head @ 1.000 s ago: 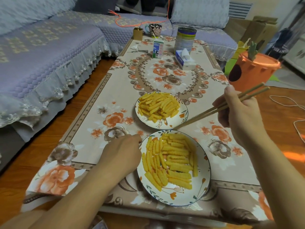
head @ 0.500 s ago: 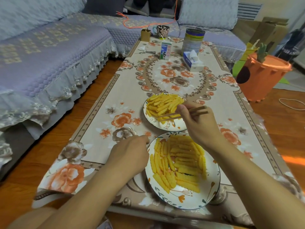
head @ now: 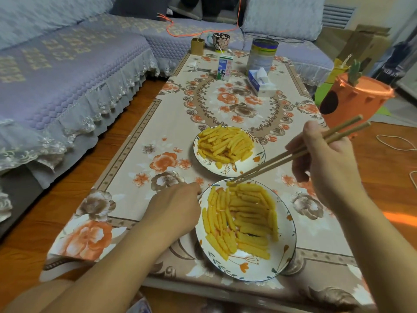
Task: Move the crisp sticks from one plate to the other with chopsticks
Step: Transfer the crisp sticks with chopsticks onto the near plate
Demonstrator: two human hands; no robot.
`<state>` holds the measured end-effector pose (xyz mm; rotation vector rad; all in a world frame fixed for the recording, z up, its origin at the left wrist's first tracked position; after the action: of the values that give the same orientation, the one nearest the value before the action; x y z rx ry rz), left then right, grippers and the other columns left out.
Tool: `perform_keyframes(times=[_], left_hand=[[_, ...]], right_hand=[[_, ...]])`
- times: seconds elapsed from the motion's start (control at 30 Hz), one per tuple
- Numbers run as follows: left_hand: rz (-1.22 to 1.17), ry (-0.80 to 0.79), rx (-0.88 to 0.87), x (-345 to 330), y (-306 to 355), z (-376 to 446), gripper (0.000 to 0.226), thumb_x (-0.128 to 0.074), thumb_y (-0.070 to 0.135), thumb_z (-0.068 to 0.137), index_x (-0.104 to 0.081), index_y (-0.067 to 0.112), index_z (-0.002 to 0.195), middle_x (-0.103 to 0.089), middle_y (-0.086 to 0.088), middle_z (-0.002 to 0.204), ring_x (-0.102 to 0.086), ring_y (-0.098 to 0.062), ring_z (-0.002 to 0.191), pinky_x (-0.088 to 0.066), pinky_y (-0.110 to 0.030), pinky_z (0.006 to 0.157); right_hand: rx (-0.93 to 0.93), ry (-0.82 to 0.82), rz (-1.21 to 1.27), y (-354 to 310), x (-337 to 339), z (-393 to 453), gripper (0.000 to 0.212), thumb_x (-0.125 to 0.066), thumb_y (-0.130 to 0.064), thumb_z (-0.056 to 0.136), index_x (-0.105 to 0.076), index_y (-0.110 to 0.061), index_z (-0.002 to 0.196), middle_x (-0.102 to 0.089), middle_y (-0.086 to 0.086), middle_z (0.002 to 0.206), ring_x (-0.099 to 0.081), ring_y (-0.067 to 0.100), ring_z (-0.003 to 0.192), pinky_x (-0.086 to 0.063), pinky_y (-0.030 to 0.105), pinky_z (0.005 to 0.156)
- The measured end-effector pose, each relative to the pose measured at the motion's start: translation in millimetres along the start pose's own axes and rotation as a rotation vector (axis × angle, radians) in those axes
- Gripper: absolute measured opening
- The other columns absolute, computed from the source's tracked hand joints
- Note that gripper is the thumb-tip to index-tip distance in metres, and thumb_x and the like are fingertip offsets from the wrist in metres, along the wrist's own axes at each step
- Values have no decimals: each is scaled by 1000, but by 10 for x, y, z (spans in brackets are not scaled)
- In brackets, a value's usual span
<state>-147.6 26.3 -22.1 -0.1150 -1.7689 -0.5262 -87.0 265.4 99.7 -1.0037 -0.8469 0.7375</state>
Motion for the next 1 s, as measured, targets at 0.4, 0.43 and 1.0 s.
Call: perform_keyframes(times=[0.4,0.43,1.0], left_hand=[[45,14,-15,-17,36,4,34,-41,18,98,-61,27,124,-66,-2,122,-62,-31,107,-56,-42,82],[50,15,-15,-15,40,5,35,-41,18,99,-61,27,125,-66,-3,123,-62,-31,107,-55,-42,83],[23,-2,3,20,7,1,36,-41,23,99,-61,27,128,-65,-3,130,-61,-30,115,-54,-40,85]], right_hand=[[-8,63,-27,164,106,105,46,-42,-29,110,-68,0,86,-53,2,50,-47,10,39,-38,19,40],[-11,39,-38,205,28,108,45,-42,-30,110,-69,-2,88,-55,8,54,-49,10,41,-39,20,41],[9,33,-66,232,-314,189,53,-39,-36,111,-68,-2,81,-58,16,53,-53,18,40,-42,24,43]])
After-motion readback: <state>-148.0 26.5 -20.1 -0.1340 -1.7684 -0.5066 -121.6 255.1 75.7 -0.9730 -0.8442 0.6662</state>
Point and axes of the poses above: each hand's wrist, its own z-axis towards the middle knuckle, its own x-axis out of the back of the hand, y = z × x, the point moved 8 cm from there along z, towards the middle knuckle
